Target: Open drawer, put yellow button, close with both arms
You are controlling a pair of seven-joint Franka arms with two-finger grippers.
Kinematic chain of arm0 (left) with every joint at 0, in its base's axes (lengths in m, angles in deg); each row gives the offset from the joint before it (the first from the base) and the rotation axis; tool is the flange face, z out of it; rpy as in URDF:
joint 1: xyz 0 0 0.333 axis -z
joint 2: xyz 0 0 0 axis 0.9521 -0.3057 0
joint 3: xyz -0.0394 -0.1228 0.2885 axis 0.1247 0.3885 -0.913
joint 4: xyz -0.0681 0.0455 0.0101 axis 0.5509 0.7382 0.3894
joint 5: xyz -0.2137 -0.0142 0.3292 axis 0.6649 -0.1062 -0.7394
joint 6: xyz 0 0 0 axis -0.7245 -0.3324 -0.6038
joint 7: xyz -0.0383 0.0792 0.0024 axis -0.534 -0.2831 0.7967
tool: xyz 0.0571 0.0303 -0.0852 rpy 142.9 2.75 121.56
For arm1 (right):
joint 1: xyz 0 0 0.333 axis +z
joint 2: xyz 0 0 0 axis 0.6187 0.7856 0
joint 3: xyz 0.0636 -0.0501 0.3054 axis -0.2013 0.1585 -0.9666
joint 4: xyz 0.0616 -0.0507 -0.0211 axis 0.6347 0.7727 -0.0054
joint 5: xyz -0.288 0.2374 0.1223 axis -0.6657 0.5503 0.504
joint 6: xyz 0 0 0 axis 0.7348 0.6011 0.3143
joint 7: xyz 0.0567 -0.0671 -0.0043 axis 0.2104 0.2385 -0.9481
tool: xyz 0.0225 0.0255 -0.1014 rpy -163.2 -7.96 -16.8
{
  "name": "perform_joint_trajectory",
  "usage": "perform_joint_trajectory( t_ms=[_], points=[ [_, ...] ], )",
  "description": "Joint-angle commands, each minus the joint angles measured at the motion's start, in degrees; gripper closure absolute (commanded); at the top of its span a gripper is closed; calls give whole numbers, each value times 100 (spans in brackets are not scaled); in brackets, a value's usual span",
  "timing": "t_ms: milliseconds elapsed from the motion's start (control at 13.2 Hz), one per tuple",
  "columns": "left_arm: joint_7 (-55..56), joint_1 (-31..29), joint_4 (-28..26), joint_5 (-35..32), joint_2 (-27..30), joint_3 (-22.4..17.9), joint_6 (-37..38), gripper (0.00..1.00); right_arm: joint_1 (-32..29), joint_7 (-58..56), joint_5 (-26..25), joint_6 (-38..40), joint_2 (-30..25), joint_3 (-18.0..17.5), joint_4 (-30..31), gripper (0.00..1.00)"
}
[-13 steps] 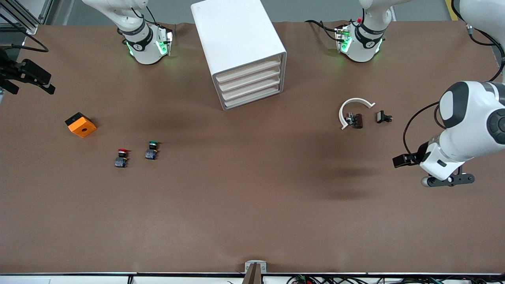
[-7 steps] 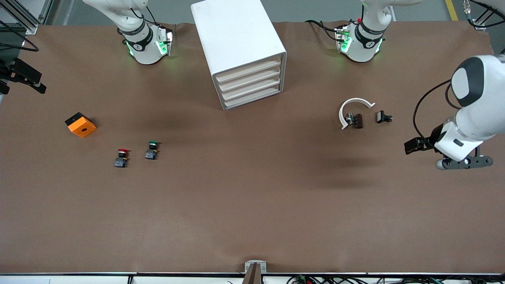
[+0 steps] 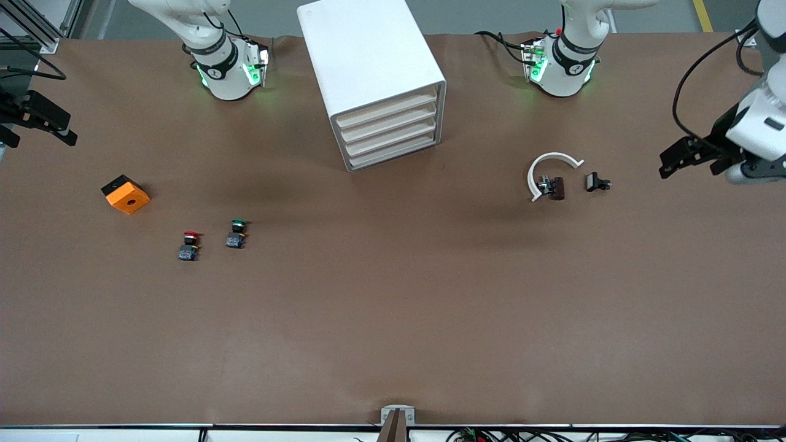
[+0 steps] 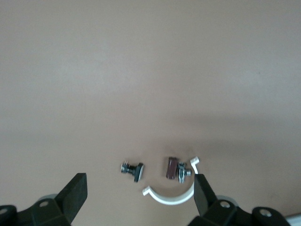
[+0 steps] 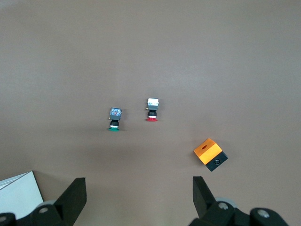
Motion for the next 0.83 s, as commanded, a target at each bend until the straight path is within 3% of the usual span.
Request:
perform_joint_trajectory(
  t_ms=[0,227,757],
  points=[
    [-38,81,511,61,-31,-82,390,0,-37,-11,14,-15,-81,2,78,0],
    [-29,99,1101,52,-250,-82,628,0,-125,-20,14,38,-81,20,87,0],
    [-64,134,1278,43,-321,-73,839,0,-134,-11,14,91,-81,20,78,0]
  ],
)
